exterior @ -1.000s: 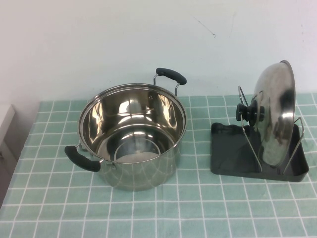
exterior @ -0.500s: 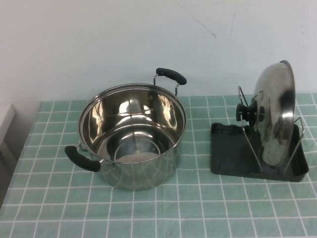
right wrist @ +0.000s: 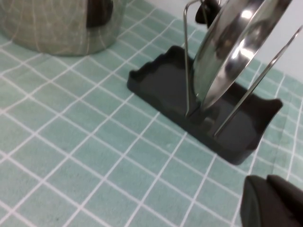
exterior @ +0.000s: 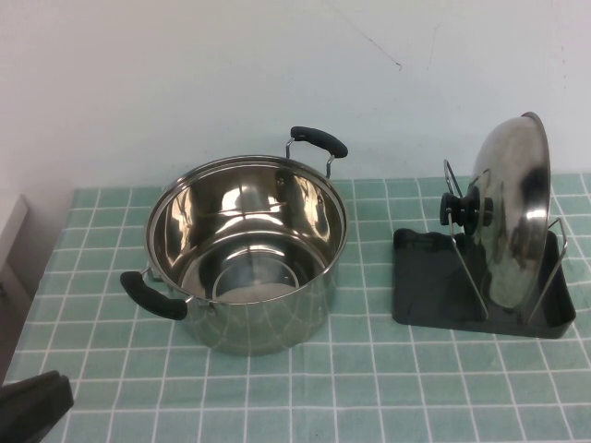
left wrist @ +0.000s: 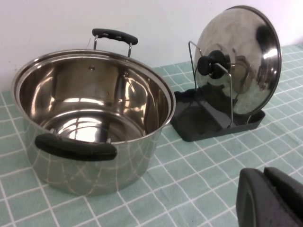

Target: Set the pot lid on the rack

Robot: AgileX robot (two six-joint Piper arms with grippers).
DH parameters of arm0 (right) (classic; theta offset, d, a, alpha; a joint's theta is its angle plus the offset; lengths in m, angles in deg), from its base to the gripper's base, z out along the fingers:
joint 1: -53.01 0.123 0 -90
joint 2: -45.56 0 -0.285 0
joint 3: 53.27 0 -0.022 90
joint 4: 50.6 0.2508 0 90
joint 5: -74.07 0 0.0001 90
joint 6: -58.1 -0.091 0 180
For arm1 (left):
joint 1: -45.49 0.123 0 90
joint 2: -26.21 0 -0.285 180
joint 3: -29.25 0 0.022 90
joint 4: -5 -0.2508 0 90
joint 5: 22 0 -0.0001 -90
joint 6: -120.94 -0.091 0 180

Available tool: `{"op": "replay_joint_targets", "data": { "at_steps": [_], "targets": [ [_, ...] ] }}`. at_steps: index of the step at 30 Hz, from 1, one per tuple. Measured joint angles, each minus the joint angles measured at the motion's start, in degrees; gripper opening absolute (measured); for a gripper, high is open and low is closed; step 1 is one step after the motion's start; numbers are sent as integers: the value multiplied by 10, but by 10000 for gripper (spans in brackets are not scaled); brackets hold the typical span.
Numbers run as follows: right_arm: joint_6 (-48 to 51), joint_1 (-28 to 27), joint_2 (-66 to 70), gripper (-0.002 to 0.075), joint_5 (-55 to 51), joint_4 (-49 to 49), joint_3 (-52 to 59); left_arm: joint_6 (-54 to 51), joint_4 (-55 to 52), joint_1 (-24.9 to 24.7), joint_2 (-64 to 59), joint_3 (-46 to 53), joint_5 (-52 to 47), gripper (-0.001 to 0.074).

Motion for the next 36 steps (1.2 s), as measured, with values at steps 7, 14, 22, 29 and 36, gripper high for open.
{"op": "replay_joint_targets", "data": {
  "at_steps": [7,14,22,29,36],
  "targets": [
    [0,0,0,1,-39,1,9,0,0,0,0,1,-12,-2],
    [0,0,0,1,-50,1,11,-1,2,0,0,5,-12,-2],
    [0,0,0,0,-50,2,12,-26,59,156,15,47,0,-2],
    [0,0,0,-1,-50,2,12,-68,109,350,97,158,105,-2],
    [0,0,0,-1,-50,2,12,-101,114,429,186,258,127,-2]
  ]
}}
